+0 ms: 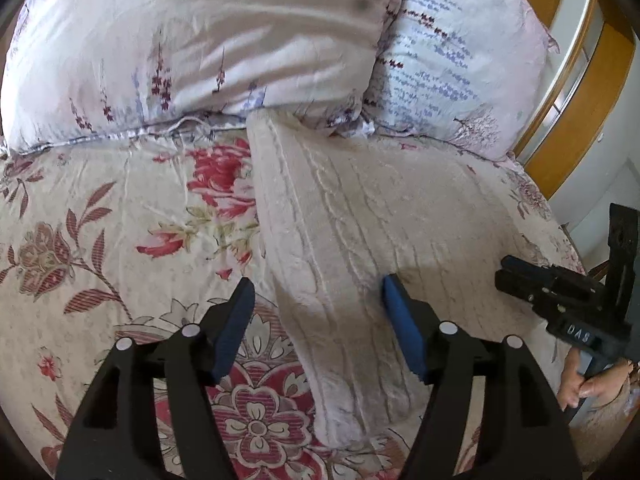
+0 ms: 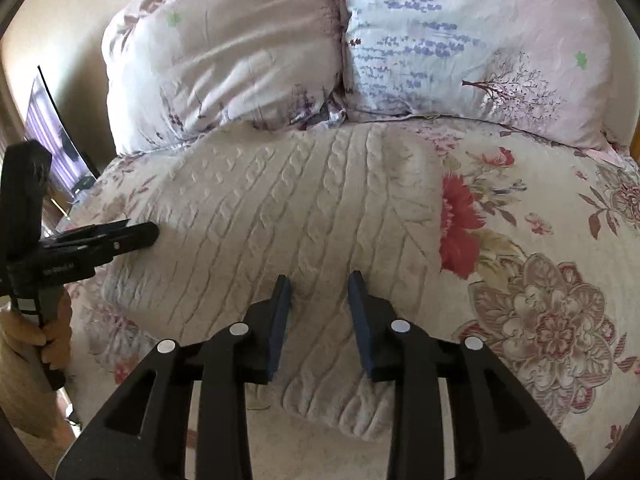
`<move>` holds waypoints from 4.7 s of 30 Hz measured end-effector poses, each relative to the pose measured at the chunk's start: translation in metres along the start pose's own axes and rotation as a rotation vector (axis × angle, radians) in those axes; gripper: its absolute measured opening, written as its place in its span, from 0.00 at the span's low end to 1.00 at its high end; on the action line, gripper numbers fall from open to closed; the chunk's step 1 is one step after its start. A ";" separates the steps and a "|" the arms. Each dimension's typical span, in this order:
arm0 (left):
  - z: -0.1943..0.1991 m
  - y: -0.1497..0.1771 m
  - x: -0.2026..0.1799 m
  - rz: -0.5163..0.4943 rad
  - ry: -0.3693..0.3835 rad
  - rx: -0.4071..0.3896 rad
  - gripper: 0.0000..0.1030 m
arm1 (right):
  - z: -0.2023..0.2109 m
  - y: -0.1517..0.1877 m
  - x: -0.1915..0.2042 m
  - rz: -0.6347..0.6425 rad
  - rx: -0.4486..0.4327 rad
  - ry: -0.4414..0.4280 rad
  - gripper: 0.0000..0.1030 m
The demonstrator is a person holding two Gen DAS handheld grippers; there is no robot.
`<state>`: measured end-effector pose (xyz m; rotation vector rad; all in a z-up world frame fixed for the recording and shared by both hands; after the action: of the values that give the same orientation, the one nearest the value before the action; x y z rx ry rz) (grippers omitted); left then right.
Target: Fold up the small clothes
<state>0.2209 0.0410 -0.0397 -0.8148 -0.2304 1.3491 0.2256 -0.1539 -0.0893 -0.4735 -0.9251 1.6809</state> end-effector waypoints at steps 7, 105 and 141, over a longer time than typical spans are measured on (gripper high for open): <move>0.001 0.001 0.005 0.067 0.028 -0.018 0.72 | 0.013 -0.001 0.000 -0.017 -0.017 0.033 0.37; 0.013 0.087 -0.026 -0.085 -0.265 0.042 0.98 | 0.020 0.077 0.007 -0.032 0.049 0.258 0.99; 0.012 0.087 -0.026 -0.085 -0.265 0.042 0.98 | 0.020 0.077 0.007 -0.033 0.048 0.259 0.99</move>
<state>0.1403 0.0214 -0.0788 -0.5838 -0.4381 1.3755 0.1613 -0.1613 -0.1357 -0.6231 -0.6980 1.5650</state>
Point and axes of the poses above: each gripper's, at about its wrist camera, not at the fingertips, and z roughly against the way its jaws point, x to its left, y to its underside, the point moved 8 cm from there along -z, roughly the way its jaws point, and after that the axes turned 5 degrees about y, right-handed, at the moved point
